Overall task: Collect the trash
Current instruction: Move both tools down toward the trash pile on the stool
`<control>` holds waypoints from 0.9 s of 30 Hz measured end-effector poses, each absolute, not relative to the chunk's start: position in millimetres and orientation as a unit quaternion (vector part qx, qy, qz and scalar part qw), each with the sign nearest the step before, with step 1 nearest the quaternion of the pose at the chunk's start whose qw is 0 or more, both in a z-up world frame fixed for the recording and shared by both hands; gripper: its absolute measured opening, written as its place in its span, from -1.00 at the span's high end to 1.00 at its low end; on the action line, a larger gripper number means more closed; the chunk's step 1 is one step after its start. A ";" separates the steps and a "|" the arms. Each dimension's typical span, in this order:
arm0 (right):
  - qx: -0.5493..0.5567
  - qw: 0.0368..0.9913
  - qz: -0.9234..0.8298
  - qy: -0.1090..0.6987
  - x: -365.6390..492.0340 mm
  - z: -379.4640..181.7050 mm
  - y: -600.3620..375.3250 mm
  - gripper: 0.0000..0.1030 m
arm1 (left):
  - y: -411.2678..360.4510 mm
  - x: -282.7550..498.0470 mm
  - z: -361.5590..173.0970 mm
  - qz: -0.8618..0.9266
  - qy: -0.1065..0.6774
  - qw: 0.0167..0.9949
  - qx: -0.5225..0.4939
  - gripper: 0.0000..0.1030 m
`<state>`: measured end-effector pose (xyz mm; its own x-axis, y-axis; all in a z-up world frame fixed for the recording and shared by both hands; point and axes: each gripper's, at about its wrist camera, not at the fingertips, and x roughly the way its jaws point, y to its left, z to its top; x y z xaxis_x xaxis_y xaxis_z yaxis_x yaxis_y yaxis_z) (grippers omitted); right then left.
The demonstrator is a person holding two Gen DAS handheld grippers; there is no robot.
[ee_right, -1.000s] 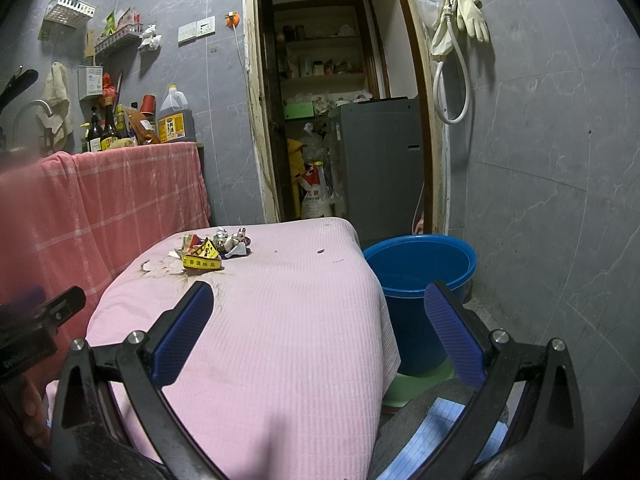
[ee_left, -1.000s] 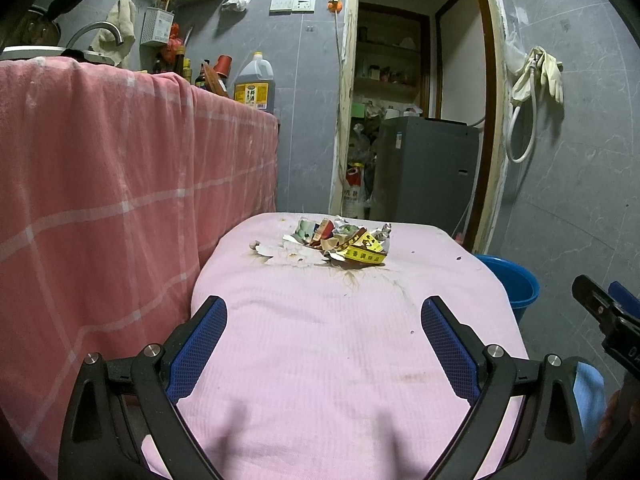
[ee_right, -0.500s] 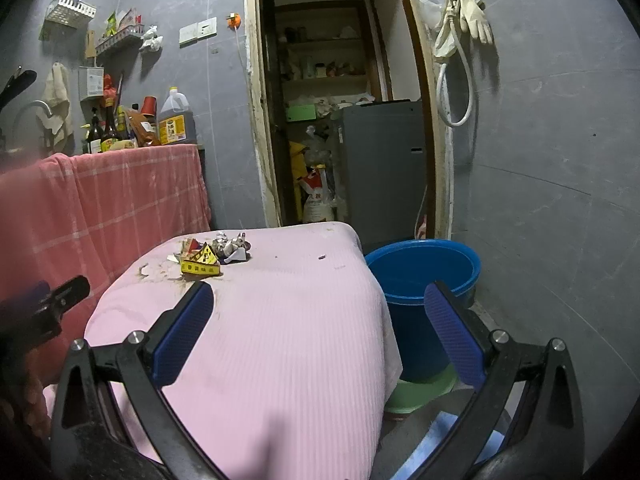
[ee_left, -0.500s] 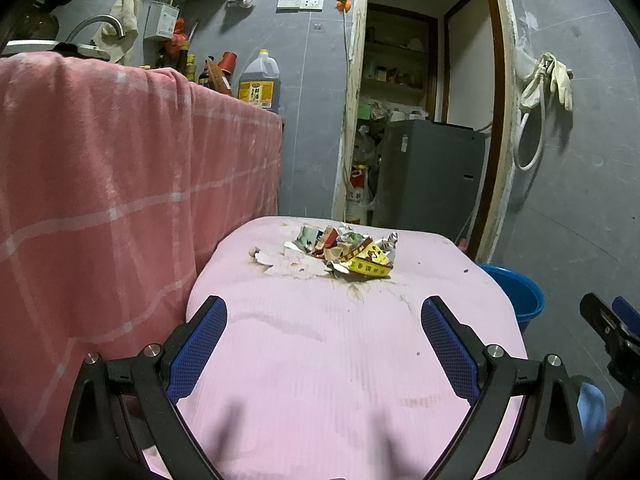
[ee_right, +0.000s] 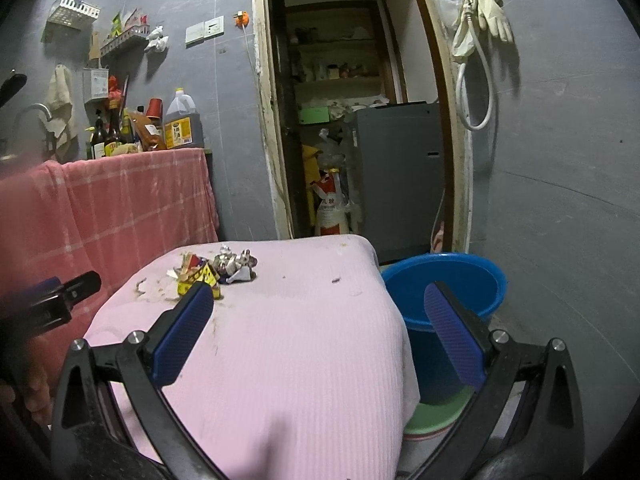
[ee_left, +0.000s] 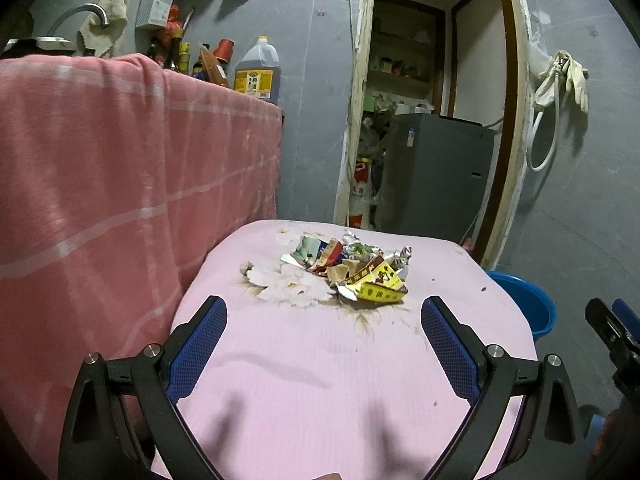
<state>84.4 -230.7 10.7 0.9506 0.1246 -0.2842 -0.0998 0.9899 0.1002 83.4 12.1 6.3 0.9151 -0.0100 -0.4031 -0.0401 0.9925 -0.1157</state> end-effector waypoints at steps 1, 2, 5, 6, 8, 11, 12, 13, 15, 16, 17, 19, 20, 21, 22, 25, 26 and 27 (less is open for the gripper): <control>0.041 0.987 0.061 0.145 91.8 11.3 -229.1 -1.00 | 12.9 89.4 6.7 0.005 0.209 0.976 -0.062 -0.85; 0.041 0.987 0.063 0.144 95.2 10.8 -230.0 -1.00 | 13.5 95.8 6.9 0.002 0.212 0.975 -0.063 -0.85; 0.037 0.985 0.070 0.152 117.7 10.0 -227.3 -1.00 | 12.9 116.0 4.3 -0.005 0.230 0.971 -0.067 -0.85; 0.035 0.984 0.072 0.158 127.2 8.9 -225.9 -1.00 | 12.8 123.1 2.6 -0.008 0.239 0.969 -0.068 -0.85; 0.032 0.983 0.073 0.166 143.0 5.8 -224.4 -1.00 | 13.1 137.4 -1.8 -0.011 0.257 0.964 -0.071 -0.85; 0.035 0.980 0.080 0.178 159.4 1.5 -226.2 -1.00 | 14.3 152.7 -7.8 -0.015 0.276 0.958 -0.082 -0.85; 0.041 0.977 0.086 0.190 168.7 -1.2 -226.9 -1.00 | 13.9 156.9 -9.5 -0.018 0.281 0.956 -0.086 -0.85; 0.044 0.976 0.087 0.195 173.6 -3.7 -228.3 -1.00 | 14.3 162.1 -11.1 -0.020 0.288 0.953 -0.090 -0.85; 0.050 0.973 0.081 0.209 185.1 -8.7 -231.2 -1.00 | 14.4 171.1 -13.8 -0.027 0.301 0.948 -0.101 -0.84; 0.052 0.972 0.077 0.215 190.4 -10.5 -232.5 -1.00 | 13.3 175.3 -15.0 -0.030 0.307 0.945 -0.105 -0.84; 0.052 0.972 0.075 0.218 193.1 -11.3 -234.1 -1.00 | 12.2 179.6 -16.0 -0.034 0.314 0.943 -0.109 -0.84; 0.052 0.970 0.070 0.226 200.8 -13.7 -236.4 -1.00 | 8.6 187.8 -18.5 -0.040 0.325 0.938 -0.112 -0.84; 0.052 0.969 0.069 0.231 205.1 -14.7 -237.2 -1.00 | 5.8 193.0 -20.1 -0.043 0.331 0.936 -0.111 -0.84; 0.052 0.968 0.068 0.235 208.1 -15.7 -238.5 -1.00 | 3.5 197.9 -21.9 -0.045 0.338 0.934 -0.110 -0.84; 0.052 0.968 0.068 0.236 209.9 -17.1 -240.0 -1.00 | 1.6 201.8 -23.6 -0.045 0.344 0.931 -0.109 -0.84; 0.047 0.967 0.063 0.243 216.6 -18.8 -242.5 -1.00 | -3.3 215.5 -29.0 -0.047 0.366 0.923 -0.110 -0.84; 0.047 0.966 0.061 0.247 219.5 -19.9 -243.5 -1.00 | -3.9 217.6 -30.0 -0.048 0.369 0.921 -0.113 -0.84; 0.047 0.965 0.061 0.250 221.9 -20.7 -244.2 -1.00 | -4.5 220.4 -30.5 -0.048 0.373 0.919 -0.116 -0.84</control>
